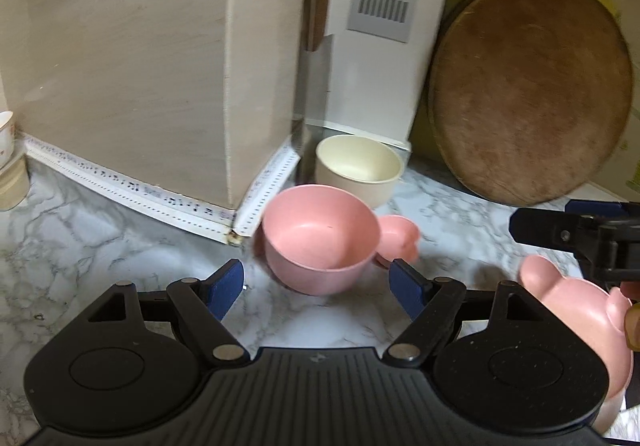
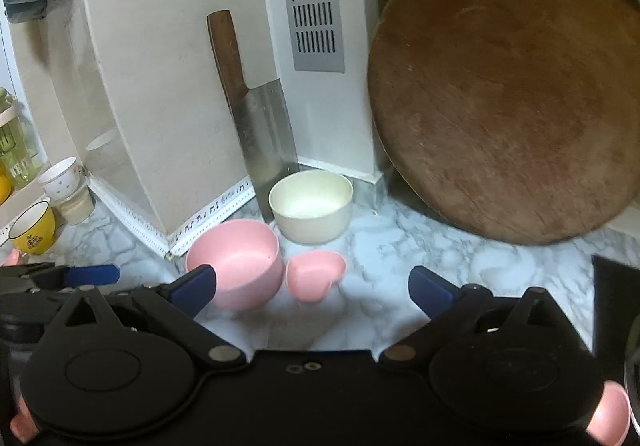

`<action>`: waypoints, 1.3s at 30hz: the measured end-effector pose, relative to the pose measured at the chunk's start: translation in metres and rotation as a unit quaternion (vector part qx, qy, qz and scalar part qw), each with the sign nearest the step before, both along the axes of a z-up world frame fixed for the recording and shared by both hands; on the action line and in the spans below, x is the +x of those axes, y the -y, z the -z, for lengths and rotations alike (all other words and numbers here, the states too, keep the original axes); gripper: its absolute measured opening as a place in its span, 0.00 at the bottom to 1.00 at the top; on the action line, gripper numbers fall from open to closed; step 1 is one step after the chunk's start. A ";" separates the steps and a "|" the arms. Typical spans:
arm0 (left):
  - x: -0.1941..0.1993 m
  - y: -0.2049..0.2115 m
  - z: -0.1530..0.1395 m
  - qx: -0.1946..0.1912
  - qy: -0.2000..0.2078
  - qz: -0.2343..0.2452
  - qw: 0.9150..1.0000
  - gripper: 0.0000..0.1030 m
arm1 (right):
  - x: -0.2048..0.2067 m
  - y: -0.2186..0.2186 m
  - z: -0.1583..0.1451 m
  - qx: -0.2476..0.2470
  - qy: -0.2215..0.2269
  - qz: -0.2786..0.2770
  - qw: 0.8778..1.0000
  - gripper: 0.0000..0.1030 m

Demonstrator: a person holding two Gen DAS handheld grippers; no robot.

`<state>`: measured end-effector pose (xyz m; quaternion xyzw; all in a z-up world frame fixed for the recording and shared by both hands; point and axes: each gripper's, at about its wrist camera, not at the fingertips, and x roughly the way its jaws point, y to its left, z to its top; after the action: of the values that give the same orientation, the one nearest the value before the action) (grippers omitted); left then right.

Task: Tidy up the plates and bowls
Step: 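Move both tools to the pink bowl beside the cream bowl, then close both tools on the rim of the pink bowl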

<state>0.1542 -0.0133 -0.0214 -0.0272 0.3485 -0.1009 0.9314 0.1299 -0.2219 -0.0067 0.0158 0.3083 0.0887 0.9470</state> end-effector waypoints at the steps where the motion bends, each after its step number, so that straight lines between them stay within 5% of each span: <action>1: 0.002 0.000 0.001 0.002 0.002 -0.006 1.000 0.77 | 0.007 -0.003 0.001 -0.004 -0.001 -0.007 1.000 1.00; 8: 0.021 0.000 0.010 0.009 -0.001 -0.026 1.000 0.78 | 0.046 -0.018 0.006 -0.021 0.003 -0.062 0.998 1.00; 12: 0.029 0.000 0.019 0.006 0.000 -0.041 0.999 1.00 | 0.072 -0.022 0.012 -0.013 -0.024 -0.069 0.997 0.99; 32: 0.079 0.001 0.056 -0.009 -0.061 -0.120 0.991 1.00 | 0.152 -0.045 0.067 0.024 -0.158 -0.060 0.985 0.88; 39: 0.082 -0.002 0.059 -0.030 -0.071 -0.117 0.990 0.96 | 0.161 -0.046 0.079 0.045 -0.189 -0.052 0.980 0.59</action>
<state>0.2366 -0.0113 -0.0805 -0.1030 0.4052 0.0004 0.9084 0.2912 -0.1764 -0.0857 0.0585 0.4782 0.1469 0.8639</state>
